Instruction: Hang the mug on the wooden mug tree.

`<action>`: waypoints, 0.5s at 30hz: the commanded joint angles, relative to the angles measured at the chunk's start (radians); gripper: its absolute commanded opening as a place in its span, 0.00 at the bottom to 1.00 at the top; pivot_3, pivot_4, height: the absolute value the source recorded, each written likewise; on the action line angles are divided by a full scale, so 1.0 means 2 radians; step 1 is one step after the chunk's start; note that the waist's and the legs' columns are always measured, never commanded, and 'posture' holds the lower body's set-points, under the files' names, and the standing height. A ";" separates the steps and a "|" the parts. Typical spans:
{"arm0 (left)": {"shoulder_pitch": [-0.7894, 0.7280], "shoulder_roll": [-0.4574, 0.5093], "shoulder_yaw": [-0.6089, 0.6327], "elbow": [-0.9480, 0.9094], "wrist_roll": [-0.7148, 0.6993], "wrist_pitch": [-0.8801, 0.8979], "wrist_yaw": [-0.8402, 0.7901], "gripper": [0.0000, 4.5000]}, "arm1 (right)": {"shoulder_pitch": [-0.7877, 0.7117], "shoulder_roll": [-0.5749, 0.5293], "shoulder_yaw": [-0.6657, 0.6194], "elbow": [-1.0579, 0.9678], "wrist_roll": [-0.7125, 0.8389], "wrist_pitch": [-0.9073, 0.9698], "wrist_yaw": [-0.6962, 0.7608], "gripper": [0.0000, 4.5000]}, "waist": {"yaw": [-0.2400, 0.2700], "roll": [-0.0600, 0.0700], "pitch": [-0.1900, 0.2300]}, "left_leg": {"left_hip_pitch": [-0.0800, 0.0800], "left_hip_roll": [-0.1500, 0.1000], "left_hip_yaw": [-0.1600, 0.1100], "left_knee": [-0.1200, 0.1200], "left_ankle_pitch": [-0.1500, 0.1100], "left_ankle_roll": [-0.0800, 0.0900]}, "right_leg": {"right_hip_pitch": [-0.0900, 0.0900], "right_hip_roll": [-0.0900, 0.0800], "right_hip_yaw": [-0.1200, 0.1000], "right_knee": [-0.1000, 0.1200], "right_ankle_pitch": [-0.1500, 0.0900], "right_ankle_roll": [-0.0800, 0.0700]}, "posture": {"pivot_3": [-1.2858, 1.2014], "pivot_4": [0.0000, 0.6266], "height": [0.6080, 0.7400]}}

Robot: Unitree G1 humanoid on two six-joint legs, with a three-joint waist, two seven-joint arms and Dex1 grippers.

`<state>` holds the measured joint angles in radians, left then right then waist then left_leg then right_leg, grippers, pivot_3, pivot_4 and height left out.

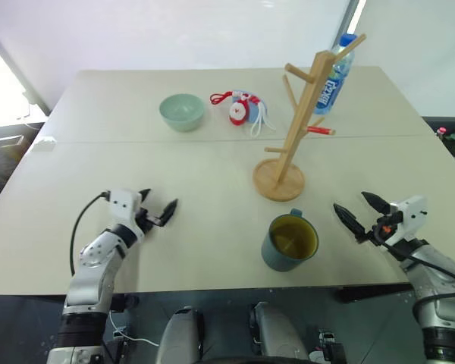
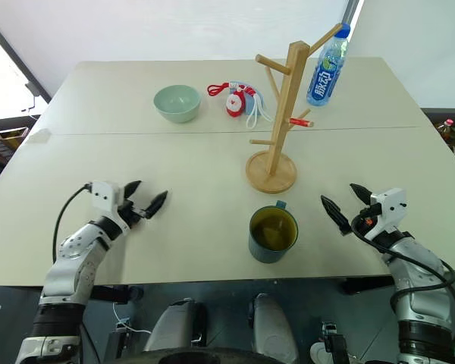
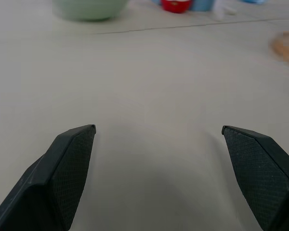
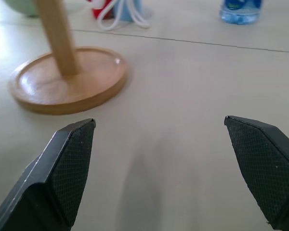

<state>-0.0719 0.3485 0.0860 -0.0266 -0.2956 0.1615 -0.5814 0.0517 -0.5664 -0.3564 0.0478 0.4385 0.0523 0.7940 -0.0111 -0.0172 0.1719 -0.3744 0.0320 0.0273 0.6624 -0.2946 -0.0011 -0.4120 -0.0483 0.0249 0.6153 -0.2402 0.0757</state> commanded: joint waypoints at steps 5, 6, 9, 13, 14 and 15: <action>0.012 0.023 -0.029 -0.037 -0.013 0.001 -0.068 1.00 | 0.018 -0.035 0.028 -0.068 0.030 0.044 0.073 0.99 | -0.001 0.000 0.000 | 0.000 0.001 0.000 0.000 0.000 0.000 | 0.000 0.000 0.000 0.000 0.000 0.000 | 0.52 0.24 1.00; 0.014 0.024 -0.033 -0.040 -0.013 0.002 -0.073 1.00 | 0.018 -0.036 0.033 -0.070 0.029 0.046 0.076 0.99 | -0.001 0.000 0.000 | 0.000 0.001 0.000 0.000 0.000 0.000 | 0.000 0.001 0.000 0.000 0.000 0.000 | 0.52 0.24 1.00; 0.024 0.033 -0.047 -0.055 -0.012 0.002 -0.092 1.00 | 0.002 -0.034 0.047 -0.065 0.023 0.045 0.082 0.99 | 0.000 0.000 0.000 | 0.000 0.001 0.000 0.000 0.000 0.000 | 0.000 0.000 0.000 0.000 0.000 0.000 | 0.52 0.24 1.00; 0.035 0.043 -0.057 -0.081 -0.022 0.006 -0.115 1.00 | -0.019 -0.031 0.063 -0.052 0.022 0.046 0.091 0.99 | 0.000 0.000 0.000 | 0.000 0.000 0.000 0.000 0.000 0.000 | 0.000 0.000 0.000 0.000 0.000 0.000 | 0.52 0.24 1.00; 0.036 0.045 -0.058 -0.092 -0.029 0.013 -0.120 1.00 | -0.025 -0.032 0.069 -0.047 0.020 0.044 0.096 0.99 | 0.000 0.000 0.000 | 0.000 0.000 0.000 0.000 0.000 0.000 | 0.000 0.000 0.000 0.000 0.000 0.000 | 0.52 0.24 1.00; 0.036 0.049 -0.059 -0.103 -0.037 0.022 -0.126 1.00 | -0.031 -0.031 0.074 -0.042 0.017 0.041 0.101 0.99 | 0.000 0.000 0.000 | 0.000 0.000 0.000 0.000 0.000 0.000 | -0.001 0.000 0.000 0.000 0.000 0.000 | 0.52 0.24 1.00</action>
<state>0.0005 0.4322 -0.0267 -0.1670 -0.3330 0.1912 -0.8110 0.0044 -0.6266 -0.2131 -0.0400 0.4742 0.1472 0.9756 -0.0104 -0.0175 0.1721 -0.3749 0.0328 0.0264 0.6625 -0.2946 -0.0011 -0.4131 -0.0483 0.0244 0.6157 -0.2404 0.0755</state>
